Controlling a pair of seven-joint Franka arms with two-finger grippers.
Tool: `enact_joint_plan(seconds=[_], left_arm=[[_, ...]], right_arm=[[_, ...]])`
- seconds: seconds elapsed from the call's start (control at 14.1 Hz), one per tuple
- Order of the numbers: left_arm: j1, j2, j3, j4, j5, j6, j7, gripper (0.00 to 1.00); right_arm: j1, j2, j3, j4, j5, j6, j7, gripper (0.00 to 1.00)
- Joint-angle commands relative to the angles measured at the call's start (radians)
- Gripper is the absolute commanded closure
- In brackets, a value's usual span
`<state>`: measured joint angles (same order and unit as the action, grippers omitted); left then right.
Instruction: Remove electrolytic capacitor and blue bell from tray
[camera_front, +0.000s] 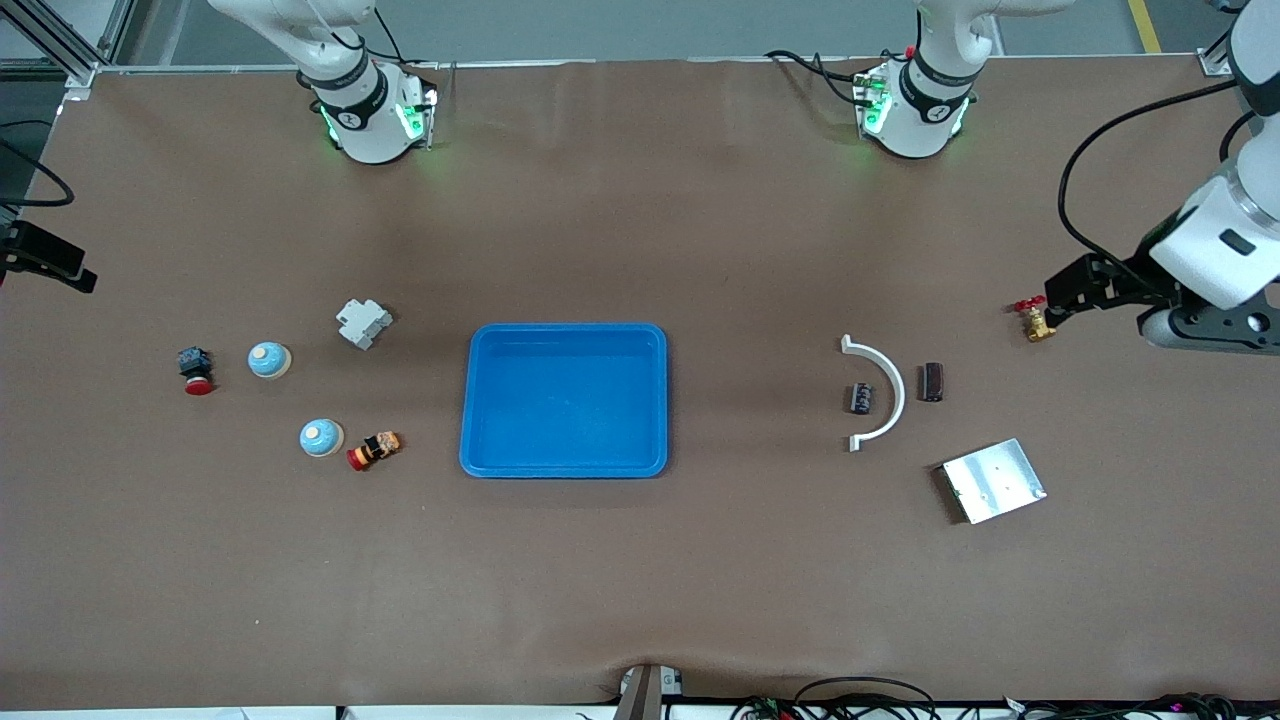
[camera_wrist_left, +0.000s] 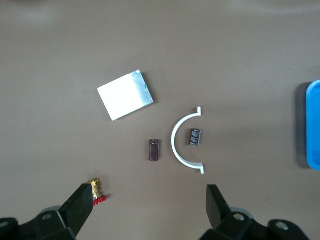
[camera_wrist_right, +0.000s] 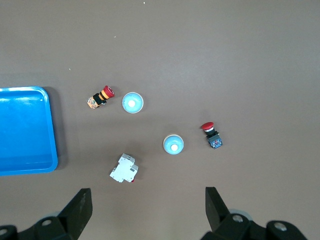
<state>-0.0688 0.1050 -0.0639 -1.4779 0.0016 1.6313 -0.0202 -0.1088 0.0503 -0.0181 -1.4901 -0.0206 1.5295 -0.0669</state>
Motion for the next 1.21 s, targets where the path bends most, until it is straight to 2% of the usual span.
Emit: enact_joint_plan(seconds=[0.0, 1.13], left_arm=[[0.011, -0.033, -0.007, -0.002, -0.003, -0.036, 0.005, 0.00], [0.009, -0.033, -0.011, -0.001, 0.000, -0.031, -0.024, 0.00]], right_arm=[[-0.017, 0.005, 0.010, 0.013, 0.014, -0.005, -0.011, 0.00], [-0.019, 0.005, 0.010, 0.013, 0.014, -0.006, -0.013, 0.00]])
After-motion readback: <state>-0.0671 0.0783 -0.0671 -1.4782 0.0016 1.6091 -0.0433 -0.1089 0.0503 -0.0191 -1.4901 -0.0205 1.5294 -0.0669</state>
